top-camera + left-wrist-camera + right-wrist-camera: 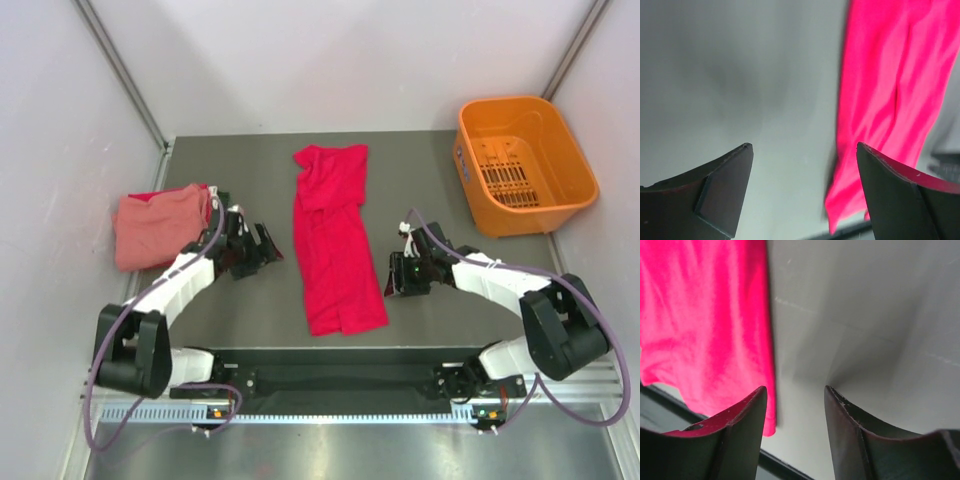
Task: Fold and stack the t-shirts
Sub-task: Fold the tshirt
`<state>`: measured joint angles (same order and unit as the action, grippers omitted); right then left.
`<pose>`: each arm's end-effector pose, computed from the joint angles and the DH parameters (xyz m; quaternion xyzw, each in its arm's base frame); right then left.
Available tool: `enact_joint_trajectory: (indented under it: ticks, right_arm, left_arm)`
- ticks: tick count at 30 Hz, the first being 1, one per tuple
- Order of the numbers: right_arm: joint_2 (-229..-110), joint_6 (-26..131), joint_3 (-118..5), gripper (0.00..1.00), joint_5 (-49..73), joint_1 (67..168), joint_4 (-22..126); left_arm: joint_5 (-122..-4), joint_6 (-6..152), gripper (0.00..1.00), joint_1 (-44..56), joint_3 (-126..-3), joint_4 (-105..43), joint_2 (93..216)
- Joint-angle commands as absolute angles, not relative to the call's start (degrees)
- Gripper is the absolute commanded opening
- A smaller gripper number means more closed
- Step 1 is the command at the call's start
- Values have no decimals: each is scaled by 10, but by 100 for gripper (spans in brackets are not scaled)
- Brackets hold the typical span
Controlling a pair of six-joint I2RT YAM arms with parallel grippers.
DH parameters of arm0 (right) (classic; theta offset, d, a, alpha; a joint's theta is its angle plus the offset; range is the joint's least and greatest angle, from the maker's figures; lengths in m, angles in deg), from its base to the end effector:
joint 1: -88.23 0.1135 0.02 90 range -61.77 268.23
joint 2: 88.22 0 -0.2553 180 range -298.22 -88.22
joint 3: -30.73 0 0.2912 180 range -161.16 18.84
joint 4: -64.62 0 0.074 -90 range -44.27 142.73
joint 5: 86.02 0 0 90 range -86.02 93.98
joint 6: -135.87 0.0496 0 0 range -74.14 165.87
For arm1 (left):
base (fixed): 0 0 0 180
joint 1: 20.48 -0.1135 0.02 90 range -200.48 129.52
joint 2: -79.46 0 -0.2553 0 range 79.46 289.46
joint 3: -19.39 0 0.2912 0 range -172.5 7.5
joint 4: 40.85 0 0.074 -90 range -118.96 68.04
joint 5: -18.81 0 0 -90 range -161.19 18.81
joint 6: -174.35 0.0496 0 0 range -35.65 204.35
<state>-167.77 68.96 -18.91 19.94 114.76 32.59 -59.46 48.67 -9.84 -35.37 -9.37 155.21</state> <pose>0.2474 0.1388 0.1120 -0.0625 0.9593 0.2230 0.1614 0.2966 -0.0660 0.1594 -0.1721 0.9266 -0.2148 0.2562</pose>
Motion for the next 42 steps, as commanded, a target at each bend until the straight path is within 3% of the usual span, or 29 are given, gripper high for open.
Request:
enact_joint_trajectory:
  ticks: [1,9,16,19,20,23,26,33,34,37,42]
  right_arm:
    - [-1651,701,-178,50,236,1160,347]
    - [-1596,766,-138,47,210,1229,322]
    - [-1609,819,-117,39,173,1286,342]
    - [-1619,832,-111,26,174,1296,361]
    - [-1622,835,-110,16,174,1303,369]
    - [-1621,851,-103,0,172,1322,382]
    - [-1610,868,-97,0,165,1340,386]
    - [-1599,886,-95,0,158,1362,385]
    - [-1599,887,-95,0,158,1366,385]
    - [-1598,889,-96,0,155,1370,385]
    - [-1581,895,-102,0,148,1381,363]
  left_arm:
    - [-568,462,88,-56,-327,-79,1493]
    - [-573,379,85,78,-276,-52,1441]
    - [-578,275,81,205,-215,-147,1470]
    - [-570,252,78,221,-189,-189,1475]
    - [-570,249,78,224,-186,-194,1477]
    - [-568,247,70,230,-180,-198,1482]
    - [-570,244,63,238,-174,-197,1481]
    - [-568,243,32,240,-154,-200,1480]
    - [-569,243,19,240,-151,-200,1474]
    - [-573,239,0,240,-141,-189,1458]
    - [-558,238,0,240,-135,-180,1427]
